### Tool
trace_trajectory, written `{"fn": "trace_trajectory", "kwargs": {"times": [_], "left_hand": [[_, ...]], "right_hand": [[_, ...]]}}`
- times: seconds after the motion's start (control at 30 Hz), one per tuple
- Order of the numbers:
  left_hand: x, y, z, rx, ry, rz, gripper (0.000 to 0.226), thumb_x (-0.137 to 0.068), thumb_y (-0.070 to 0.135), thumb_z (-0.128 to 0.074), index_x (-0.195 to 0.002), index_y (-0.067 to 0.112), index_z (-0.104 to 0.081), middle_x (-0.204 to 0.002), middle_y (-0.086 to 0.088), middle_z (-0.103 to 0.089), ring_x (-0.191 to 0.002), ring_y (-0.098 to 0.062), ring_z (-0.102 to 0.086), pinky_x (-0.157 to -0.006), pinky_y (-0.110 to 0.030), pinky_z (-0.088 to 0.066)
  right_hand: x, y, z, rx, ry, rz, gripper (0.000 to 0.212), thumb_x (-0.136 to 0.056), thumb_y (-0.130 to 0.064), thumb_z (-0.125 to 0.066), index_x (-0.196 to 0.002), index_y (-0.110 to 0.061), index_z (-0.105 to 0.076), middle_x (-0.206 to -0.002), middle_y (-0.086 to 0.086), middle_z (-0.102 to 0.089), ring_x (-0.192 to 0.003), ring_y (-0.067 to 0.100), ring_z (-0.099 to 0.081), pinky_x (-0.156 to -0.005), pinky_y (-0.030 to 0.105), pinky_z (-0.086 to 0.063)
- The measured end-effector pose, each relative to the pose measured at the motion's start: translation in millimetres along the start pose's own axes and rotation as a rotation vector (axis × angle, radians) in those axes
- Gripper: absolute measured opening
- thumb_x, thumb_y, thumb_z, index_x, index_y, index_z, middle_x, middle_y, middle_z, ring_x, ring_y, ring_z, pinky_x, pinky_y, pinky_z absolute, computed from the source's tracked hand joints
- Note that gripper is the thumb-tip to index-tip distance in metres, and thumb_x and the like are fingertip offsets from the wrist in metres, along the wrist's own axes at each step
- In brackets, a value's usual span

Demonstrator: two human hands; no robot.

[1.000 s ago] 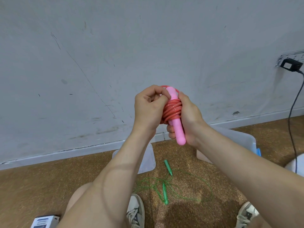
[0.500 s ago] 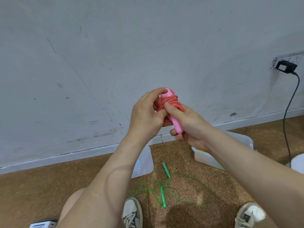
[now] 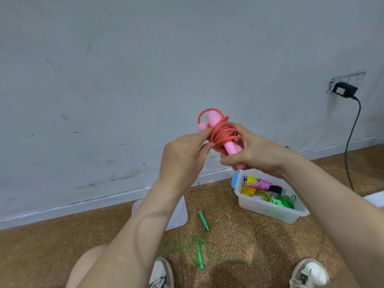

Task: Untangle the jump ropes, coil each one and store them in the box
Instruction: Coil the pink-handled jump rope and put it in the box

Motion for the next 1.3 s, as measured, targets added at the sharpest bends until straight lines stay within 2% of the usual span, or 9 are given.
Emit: {"fn": "trace_trajectory", "kwargs": {"times": [0.23, 0.33, 0.5, 0.67, 0.83, 0.93, 1.03, 1.17, 1.3], "left_hand": [[-14, 5, -28, 1.014, -0.370, 0.883, 0.056, -0.082, 0.027, -0.074, -0.130, 0.021, -0.046, -0.098, -0.006, -0.071, -0.093, -0.018, -0.070, -0.091, -0.036, -0.054], [-21, 5, -47, 1.055, -0.454, 1.001, 0.061, -0.084, 0.039, -0.068, -0.133, 0.026, -0.032, -0.095, -0.012, -0.070, -0.087, -0.025, -0.071, -0.089, -0.038, -0.055], [-14, 17, -102, 0.987, -0.628, 0.999, 0.037, -0.090, 0.042, -0.061, -0.114, 0.014, -0.059, -0.086, -0.008, -0.067, -0.074, -0.025, -0.066, -0.085, -0.045, -0.054], [19, 19, -168, 0.931, -0.589, 1.143, 0.058, -0.077, 0.045, -0.071, -0.120, 0.012, -0.052, -0.093, -0.008, -0.069, -0.074, -0.018, -0.068, -0.086, -0.045, -0.056], [55, 16, -232, 0.921, -0.656, 1.205, 0.075, -0.061, 0.047, -0.073, -0.124, 0.014, -0.049, -0.118, -0.012, -0.063, -0.100, -0.023, -0.066, -0.092, -0.044, -0.053], [74, 16, -272, 0.993, -0.671, 1.272, 0.039, -0.078, 0.028, -0.074, -0.109, 0.019, -0.053, -0.111, -0.006, -0.062, -0.099, -0.021, -0.065, -0.089, -0.039, -0.054], [90, 12, -311, 0.955, -0.696, 1.291, 0.062, -0.070, 0.029, -0.077, -0.125, 0.015, -0.052, -0.116, -0.006, -0.063, -0.099, -0.020, -0.067, -0.083, -0.036, -0.057], [111, 5, -359, 0.795, -0.817, 1.192, 0.034, -0.075, 0.023, -0.072, -0.103, 0.028, -0.053, -0.098, 0.004, -0.063, -0.092, -0.015, -0.064, -0.086, -0.029, -0.051], [120, 4, -388, 0.345, -0.972, 0.744, 0.013, -0.085, 0.024, -0.059, -0.096, 0.021, -0.053, -0.083, 0.005, -0.061, -0.084, -0.020, -0.061, -0.066, -0.026, -0.039]], "right_hand": [[-1, 7, 33, 0.272, -0.106, -0.142, 0.095, -0.081, -0.012, -0.075, -0.148, -0.035, -0.012, -0.106, 0.014, -0.065, -0.070, 0.023, -0.070, -0.062, 0.034, -0.054], [-6, 15, 47, 0.608, -0.145, -0.128, 0.103, -0.082, -0.013, -0.072, -0.152, -0.040, -0.003, -0.114, 0.010, -0.063, -0.089, 0.030, -0.066, -0.078, 0.042, -0.055], [-13, 39, 78, 0.866, -0.119, -0.100, 0.100, -0.082, -0.007, -0.070, -0.152, -0.038, -0.006, -0.140, 0.001, -0.052, -0.105, 0.017, -0.053, -0.082, 0.024, -0.038], [-23, 116, 111, 0.502, -0.028, -0.246, 0.075, -0.080, -0.002, -0.071, -0.144, -0.024, -0.039, -0.113, 0.006, -0.069, -0.091, 0.022, -0.064, -0.076, 0.024, -0.048], [-32, 197, 125, 0.062, -0.099, -0.437, 0.042, -0.085, -0.003, -0.069, -0.125, -0.014, -0.060, -0.108, 0.015, -0.071, -0.101, 0.035, -0.067, -0.096, 0.043, -0.052], [-49, 241, 127, 0.122, -0.060, -0.435, 0.030, -0.086, -0.013, -0.071, -0.116, -0.015, -0.068, -0.105, 0.010, -0.073, -0.101, 0.028, -0.068, -0.091, 0.036, -0.056], [-67, 285, 130, 0.282, -0.092, -0.402, 0.018, -0.085, -0.020, -0.072, -0.102, -0.025, -0.075, -0.097, 0.004, -0.075, -0.098, 0.025, -0.068, -0.093, 0.039, -0.053], [-87, 335, 128, 0.302, -0.059, -0.406, 0.019, -0.085, -0.019, -0.073, -0.102, -0.023, -0.076, -0.097, -0.005, -0.075, -0.098, 0.011, -0.068, -0.094, 0.028, -0.051], [-101, 383, 121, 0.435, 0.020, -0.462, 0.013, -0.081, -0.021, -0.074, -0.094, -0.018, -0.077, -0.090, 0.001, -0.075, -0.091, 0.020, -0.068, -0.090, 0.038, -0.051]]}}
Point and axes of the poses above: each hand's wrist, its own x-axis away from the middle knuckle, its own z-axis out of the back of the hand, y = z × x, the point moved 2 cm from there along -x, towards the middle knuckle
